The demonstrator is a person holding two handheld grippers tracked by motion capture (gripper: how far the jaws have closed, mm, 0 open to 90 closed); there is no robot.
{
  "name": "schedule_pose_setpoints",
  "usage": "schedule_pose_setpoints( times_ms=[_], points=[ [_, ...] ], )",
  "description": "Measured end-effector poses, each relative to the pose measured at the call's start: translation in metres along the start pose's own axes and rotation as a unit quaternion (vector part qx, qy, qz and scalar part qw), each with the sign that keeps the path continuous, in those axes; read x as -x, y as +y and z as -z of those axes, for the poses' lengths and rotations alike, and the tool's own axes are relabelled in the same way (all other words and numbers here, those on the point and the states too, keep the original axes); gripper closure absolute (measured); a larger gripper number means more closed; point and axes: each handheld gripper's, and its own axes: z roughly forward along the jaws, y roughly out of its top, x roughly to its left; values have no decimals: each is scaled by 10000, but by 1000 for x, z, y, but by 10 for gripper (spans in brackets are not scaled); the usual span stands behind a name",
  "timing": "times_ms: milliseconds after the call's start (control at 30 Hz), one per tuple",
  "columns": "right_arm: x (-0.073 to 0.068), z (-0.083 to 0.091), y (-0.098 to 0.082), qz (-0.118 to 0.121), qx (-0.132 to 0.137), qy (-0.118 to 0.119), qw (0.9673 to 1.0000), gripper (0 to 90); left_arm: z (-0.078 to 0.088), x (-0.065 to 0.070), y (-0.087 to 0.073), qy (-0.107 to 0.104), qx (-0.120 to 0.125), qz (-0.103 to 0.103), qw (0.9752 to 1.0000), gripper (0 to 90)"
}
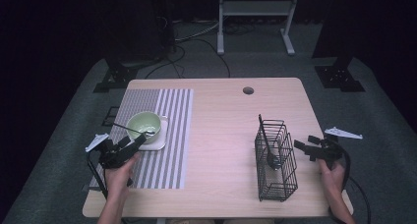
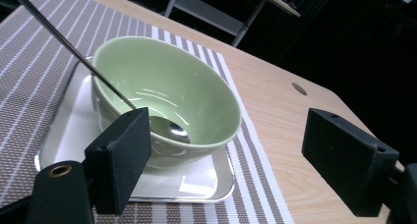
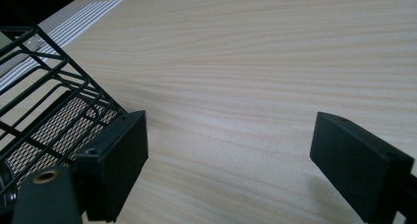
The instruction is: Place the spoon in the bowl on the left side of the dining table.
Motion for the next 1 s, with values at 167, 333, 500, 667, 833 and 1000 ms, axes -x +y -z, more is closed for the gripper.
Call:
schedule_pose_setpoints(
  times_ms=[167,333,500,667,833,1000],
  points=[
    [0,0,0,-2,-9,-10,10000,133,0,2,-4,-7,-26,-23,10000,162],
    [0,0,0,2,-6,-7,10000,134,-2,5,-6,-22,-46,-89,9999,162],
    [0,0,0,3,-5,-10,10000,133,-5,10,-9,-61,-118,-150,9998,162],
    [0,0,0,-2,-2,-7,10000,133,-6,15,-12,-131,-169,-242,9995,162],
    [0,0,0,-4,14,-9,10000,133,-7,22,-15,-251,-234,-302,9990,161],
    [-1,0,0,2,19,-6,10000,134,-7,30,-20,-400,-297,-434,9978,161]
  ],
)
